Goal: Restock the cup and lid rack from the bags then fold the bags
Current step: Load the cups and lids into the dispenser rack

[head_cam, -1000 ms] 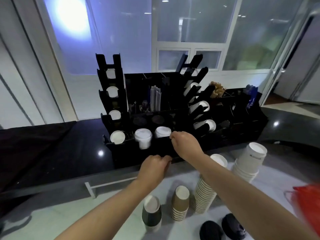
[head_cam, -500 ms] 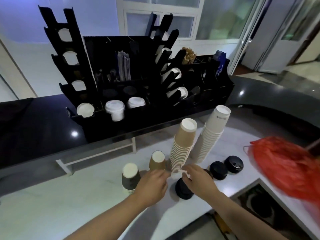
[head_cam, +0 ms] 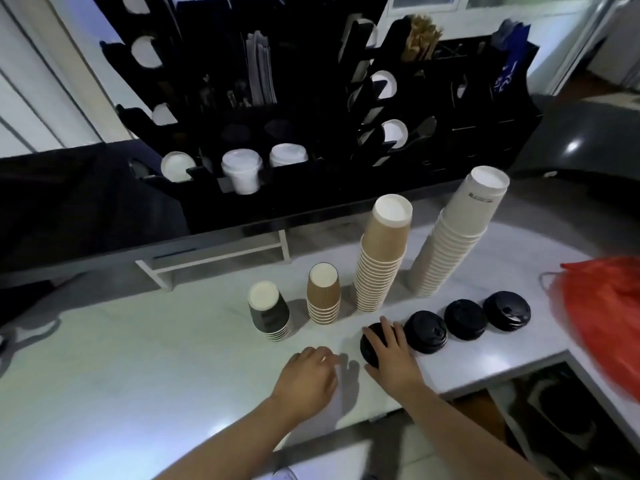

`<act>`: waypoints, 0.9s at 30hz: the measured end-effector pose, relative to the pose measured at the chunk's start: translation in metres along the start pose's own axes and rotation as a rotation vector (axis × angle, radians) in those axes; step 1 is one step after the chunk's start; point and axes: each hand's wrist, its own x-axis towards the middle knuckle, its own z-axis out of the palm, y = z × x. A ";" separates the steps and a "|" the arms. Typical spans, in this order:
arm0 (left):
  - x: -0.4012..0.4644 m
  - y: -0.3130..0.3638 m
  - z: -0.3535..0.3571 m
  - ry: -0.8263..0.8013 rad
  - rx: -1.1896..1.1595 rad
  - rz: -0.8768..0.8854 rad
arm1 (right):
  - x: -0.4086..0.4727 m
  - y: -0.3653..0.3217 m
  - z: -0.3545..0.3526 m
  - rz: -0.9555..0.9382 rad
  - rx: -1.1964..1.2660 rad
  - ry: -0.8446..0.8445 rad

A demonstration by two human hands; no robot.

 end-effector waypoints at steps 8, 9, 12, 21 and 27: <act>-0.009 -0.002 0.012 0.034 0.026 -0.030 | -0.004 -0.002 0.010 -0.056 0.073 0.085; -0.010 -0.002 0.011 0.041 0.029 -0.023 | -0.006 -0.004 0.010 -0.065 0.086 0.083; -0.008 -0.001 -0.001 0.115 0.037 0.022 | -0.015 -0.014 0.004 -0.131 0.137 0.122; 0.012 -0.021 -0.093 0.500 0.009 0.141 | -0.024 -0.077 -0.084 -0.437 0.156 0.444; 0.031 -0.050 -0.169 0.732 -0.037 0.109 | -0.001 -0.124 -0.148 -0.494 0.095 0.614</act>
